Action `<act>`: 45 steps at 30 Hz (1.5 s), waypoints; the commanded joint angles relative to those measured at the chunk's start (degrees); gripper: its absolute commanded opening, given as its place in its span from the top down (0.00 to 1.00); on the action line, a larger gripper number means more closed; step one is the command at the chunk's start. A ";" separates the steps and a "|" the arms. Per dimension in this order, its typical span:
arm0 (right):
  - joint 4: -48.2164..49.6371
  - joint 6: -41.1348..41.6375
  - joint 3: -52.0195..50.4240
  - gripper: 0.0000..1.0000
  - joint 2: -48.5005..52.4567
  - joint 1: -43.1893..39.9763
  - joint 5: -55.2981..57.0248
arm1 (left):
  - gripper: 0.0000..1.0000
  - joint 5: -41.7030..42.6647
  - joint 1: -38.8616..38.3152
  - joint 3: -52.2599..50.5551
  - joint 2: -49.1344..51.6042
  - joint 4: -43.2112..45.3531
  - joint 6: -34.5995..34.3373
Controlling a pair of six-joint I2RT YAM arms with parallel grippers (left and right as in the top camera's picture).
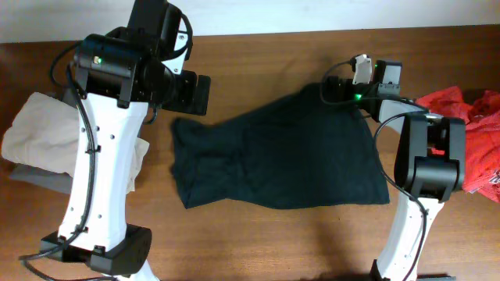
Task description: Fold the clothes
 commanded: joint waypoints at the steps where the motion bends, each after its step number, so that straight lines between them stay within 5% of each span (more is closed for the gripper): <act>1: -2.45 0.55 0.44 0.83 -4.31 -0.90 -1.62 | 0.01 0.63 0.09 -0.48 -1.36 -0.04 -0.28; 9: -13.22 0.31 0.44 0.96 -14.10 -1.20 0.02 | 0.01 0.61 0.09 -0.48 -1.36 -0.02 -0.28; 29: -46.18 0.79 0.44 0.96 -18.49 -0.94 13.62 | 0.01 0.61 0.09 -0.48 -1.36 0.17 -0.26; 45: -47.63 8.37 0.44 0.86 -18.49 -1.05 33.97 | 0.01 0.59 0.09 -0.48 -1.36 0.15 0.63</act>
